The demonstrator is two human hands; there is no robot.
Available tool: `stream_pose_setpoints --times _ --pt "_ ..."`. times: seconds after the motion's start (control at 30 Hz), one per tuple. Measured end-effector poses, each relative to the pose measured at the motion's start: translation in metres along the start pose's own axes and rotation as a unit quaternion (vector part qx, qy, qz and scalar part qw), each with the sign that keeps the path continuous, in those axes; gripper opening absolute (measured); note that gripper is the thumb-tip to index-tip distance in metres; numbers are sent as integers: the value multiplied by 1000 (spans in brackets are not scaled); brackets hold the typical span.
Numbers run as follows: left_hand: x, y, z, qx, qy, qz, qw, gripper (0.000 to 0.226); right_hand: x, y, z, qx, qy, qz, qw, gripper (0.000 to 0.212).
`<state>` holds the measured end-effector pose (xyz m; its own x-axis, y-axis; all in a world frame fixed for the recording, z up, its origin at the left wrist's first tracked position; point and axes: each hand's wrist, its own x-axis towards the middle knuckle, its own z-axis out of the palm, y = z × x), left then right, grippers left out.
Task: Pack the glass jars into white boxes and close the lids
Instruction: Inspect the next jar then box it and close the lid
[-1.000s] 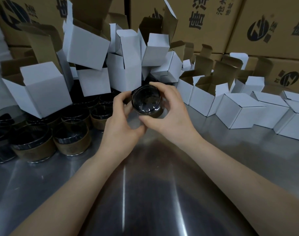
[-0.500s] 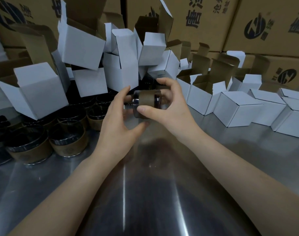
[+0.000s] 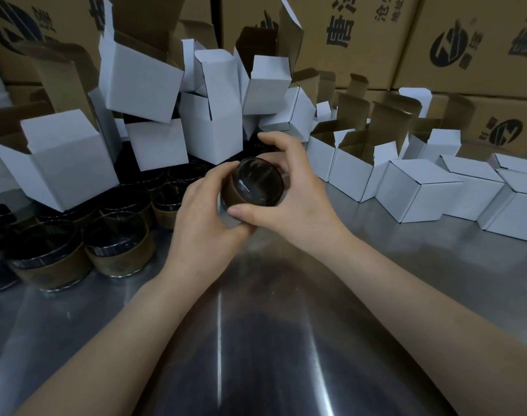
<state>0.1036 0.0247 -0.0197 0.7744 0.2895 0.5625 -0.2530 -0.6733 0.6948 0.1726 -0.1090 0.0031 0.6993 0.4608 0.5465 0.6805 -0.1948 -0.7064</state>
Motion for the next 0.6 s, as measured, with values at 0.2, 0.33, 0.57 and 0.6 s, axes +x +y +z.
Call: stream_pose_setpoints --times 0.2,0.33,0.57,0.6 --pt "-2 -1 -1 -43 18 5 999 69 0 -1 -7 -4 -26 -48 998 89" --pt "-2 -5 -1 -65 22 2 998 69 0 -2 -10 7 -40 -77 996 89" --pt "-2 0 -2 -81 54 -10 995 70 0 -1 -10 93 -27 -66 993 61" --pt "-2 2 -1 -86 58 -12 995 70 1 0 -9 107 -25 -55 992 55"
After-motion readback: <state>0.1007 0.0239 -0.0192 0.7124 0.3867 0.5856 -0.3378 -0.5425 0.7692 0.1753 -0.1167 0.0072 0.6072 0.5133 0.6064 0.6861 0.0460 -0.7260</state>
